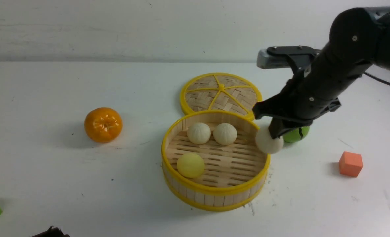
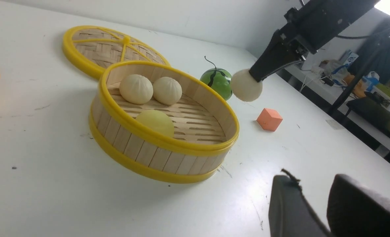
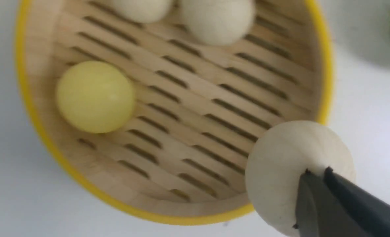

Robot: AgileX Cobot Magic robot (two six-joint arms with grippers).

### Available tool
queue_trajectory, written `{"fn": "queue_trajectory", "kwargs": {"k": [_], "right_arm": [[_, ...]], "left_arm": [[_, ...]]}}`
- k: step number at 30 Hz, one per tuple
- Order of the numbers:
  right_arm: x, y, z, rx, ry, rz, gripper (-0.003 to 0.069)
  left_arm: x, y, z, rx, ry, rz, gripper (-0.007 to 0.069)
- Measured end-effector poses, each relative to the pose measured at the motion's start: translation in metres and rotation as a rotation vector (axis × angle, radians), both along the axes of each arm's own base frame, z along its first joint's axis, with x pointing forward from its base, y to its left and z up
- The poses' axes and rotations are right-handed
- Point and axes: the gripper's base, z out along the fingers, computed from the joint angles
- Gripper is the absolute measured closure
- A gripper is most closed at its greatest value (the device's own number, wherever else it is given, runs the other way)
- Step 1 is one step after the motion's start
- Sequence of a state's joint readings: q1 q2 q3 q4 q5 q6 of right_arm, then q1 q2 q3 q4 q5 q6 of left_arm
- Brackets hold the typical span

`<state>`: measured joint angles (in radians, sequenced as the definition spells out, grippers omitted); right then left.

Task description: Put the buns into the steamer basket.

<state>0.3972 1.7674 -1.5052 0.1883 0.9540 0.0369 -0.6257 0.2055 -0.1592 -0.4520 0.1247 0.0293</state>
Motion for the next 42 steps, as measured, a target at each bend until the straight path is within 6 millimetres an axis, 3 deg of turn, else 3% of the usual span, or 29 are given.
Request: {"fn": "queue_trajectory", "kwargs": {"k": [5,12,16,19,22,24,25,28,29,31,35,37,42], "right_arm": [[0.0,0.031,-0.018,0.02,-0.006,0.057,0.0665],[0.009,0.051,-0.046,0.052,0.001,0.055,0.0607],[0.014,0.054,-0.065,0.037,0.045,0.053,0.0448],[0.013,0.054,-0.065,0.036,0.054,0.055,0.0341],[0.003,0.05,-0.044,0.044,0.056,0.058,0.0273],[-0.011,0.043,-0.019,0.057,0.054,0.057,0.0281],[-0.012,0.043,-0.016,0.058,0.054,0.058,0.0284],[-0.045,0.027,0.034,0.069,0.04,0.064,0.0379],[-0.046,0.027,0.034,0.067,0.047,0.064,0.0386],[-0.073,0.019,0.062,0.07,0.043,0.072,0.0491],[-0.109,0.012,0.093,0.073,0.02,0.099,0.0635],[-0.126,0.01,0.106,0.074,-0.01,0.112,0.0673],[-0.156,0.004,0.13,0.115,-0.07,0.118,0.0677]], "left_arm": [[0.0,0.0,0.0,0.0,0.0,0.0,0.0438],[0.0,0.0,0.0,0.0,0.0,0.0,0.0433],[0.0,0.0,0.0,0.0,0.0,0.0,0.0428],[0.0,0.0,0.0,0.0,0.0,0.0,0.0425],[0.0,0.0,0.0,0.0,0.0,0.0,0.0421],[0.0,0.0,0.0,0.0,0.0,0.0,0.0418],[0.0,0.0,0.0,0.0,0.0,0.0,0.0418],[0.0,0.0,0.0,0.0,0.0,0.0,0.0415],[0.0,0.0,0.0,0.0,0.0,0.0,0.0415],[0.0,0.0,0.0,0.0,0.0,0.0,0.0413],[0.0,0.0,0.0,0.0,0.0,0.0,0.0412],[0.0,0.0,0.0,0.0,0.0,0.0,0.041],[0.0,0.0,0.0,0.0,0.0,0.0,0.0407]]}}
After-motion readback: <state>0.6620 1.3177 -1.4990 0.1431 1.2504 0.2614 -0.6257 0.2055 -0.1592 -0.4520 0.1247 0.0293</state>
